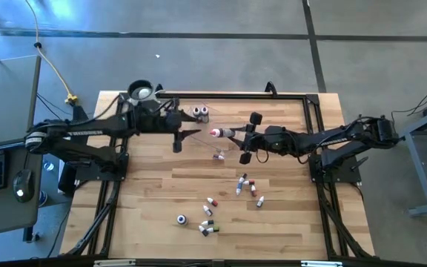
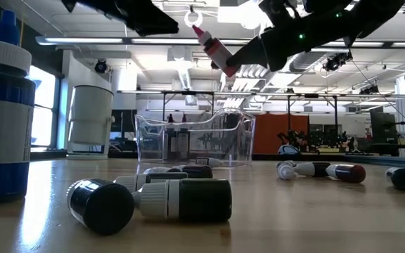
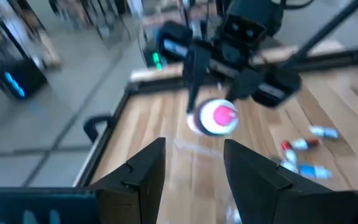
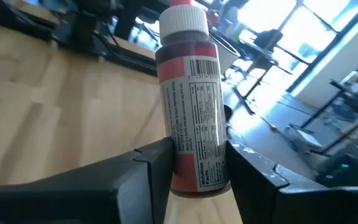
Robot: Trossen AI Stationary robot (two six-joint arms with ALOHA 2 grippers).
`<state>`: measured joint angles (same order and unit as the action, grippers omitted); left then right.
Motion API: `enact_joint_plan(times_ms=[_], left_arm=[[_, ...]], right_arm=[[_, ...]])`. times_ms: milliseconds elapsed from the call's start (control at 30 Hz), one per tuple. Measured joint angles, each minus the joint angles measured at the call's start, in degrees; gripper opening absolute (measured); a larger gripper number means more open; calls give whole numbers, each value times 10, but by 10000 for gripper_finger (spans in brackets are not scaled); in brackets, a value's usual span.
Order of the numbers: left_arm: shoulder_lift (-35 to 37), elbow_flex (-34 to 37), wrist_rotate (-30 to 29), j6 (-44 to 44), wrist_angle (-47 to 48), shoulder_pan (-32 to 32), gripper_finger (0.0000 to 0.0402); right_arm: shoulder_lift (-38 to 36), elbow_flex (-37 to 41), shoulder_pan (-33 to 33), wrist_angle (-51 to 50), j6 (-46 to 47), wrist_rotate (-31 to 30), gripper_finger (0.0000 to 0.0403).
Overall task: Pick & Place food coloring
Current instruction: Put the large pink food coloring bottle into the bin
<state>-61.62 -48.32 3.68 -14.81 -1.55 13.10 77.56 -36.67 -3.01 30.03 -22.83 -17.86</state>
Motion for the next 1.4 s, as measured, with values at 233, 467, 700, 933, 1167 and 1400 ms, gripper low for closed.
enact_joint_plan(times_ms=[233, 467, 700, 933, 1167, 1400], left_arm=[[-35, 70, 18, 42, -94, -8, 158], [-99, 68, 20, 46, -91, -7, 158], [-149, 67, 15, 42, -181, -8, 158], [-146, 67, 13, 38, -286, -7, 158], [-145, 54, 27, 32, -300, -8, 168], [-145, 48, 30, 32, -297, -8, 191]], right_arm=[[0, 0, 0, 4, 19, -11, 133], [0, 0, -17, 5, 48, 16, 133], [0, 0, -30, -9, 48, 24, 133], [0, 0, -30, -15, 49, 50, 133], [0, 0, -30, -16, 48, 48, 133], [0, 0, -30, -15, 45, 48, 133]])
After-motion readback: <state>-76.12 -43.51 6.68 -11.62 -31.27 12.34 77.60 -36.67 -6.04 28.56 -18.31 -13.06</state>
